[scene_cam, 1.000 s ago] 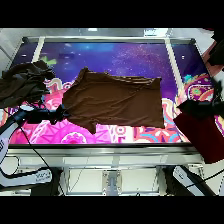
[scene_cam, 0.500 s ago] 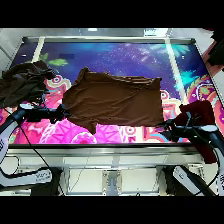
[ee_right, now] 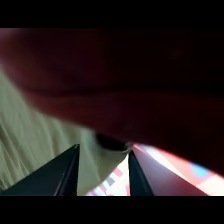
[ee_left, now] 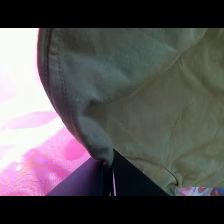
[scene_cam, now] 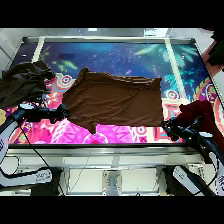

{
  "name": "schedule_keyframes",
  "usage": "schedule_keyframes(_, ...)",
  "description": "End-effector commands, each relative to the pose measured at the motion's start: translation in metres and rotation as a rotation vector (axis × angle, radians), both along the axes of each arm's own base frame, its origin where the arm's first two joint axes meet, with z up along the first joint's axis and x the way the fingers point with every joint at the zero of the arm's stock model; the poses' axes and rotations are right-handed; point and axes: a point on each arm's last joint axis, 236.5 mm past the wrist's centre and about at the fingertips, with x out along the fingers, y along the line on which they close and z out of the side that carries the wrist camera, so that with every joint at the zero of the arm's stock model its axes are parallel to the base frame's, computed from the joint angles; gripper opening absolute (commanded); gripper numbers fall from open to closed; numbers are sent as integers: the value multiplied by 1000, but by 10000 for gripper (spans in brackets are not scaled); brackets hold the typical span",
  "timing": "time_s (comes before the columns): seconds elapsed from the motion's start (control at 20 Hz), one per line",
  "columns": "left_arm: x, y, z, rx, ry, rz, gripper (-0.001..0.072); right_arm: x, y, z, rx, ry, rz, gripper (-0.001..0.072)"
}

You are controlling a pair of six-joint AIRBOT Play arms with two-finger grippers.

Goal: Fold the shirts.

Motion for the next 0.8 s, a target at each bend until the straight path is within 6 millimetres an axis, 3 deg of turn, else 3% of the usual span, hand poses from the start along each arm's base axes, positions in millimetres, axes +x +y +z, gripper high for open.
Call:
schedule_keyframes(0.0,0,0,0,2,-1,-1,18,4,3,1,6,-8,-12,369)
schedule_keyframes(0.05,0,0,0,2,-2,-1,18,4,10,1,7,-8,11,353)
schedule_keyframes(0.2,0,0,0,3,-5,-7,18,6,24,0,-24,-18,74,54)
schedule_keyframes(0.35,1,0,1,2,-6,-7,18,15,36,13,-20,-96,131,34)
schedule_keyframes(0.45,11,-4,18,-23,-47,-26,18,33,42,46,-13,-229,195,32)
schedule_keyframes(0.5,24,-9,41,-42,-119,-47,17,44,41,73,-40,-320,241,31)
schedule_keyframes(0.65,63,-15,166,-37,-458,-103,17,65,26,183,-223,-597,350,30)
schedule_keyframes(0.75,55,-15,260,60,-671,-181,17,52,9,266,-459,-724,405,30)
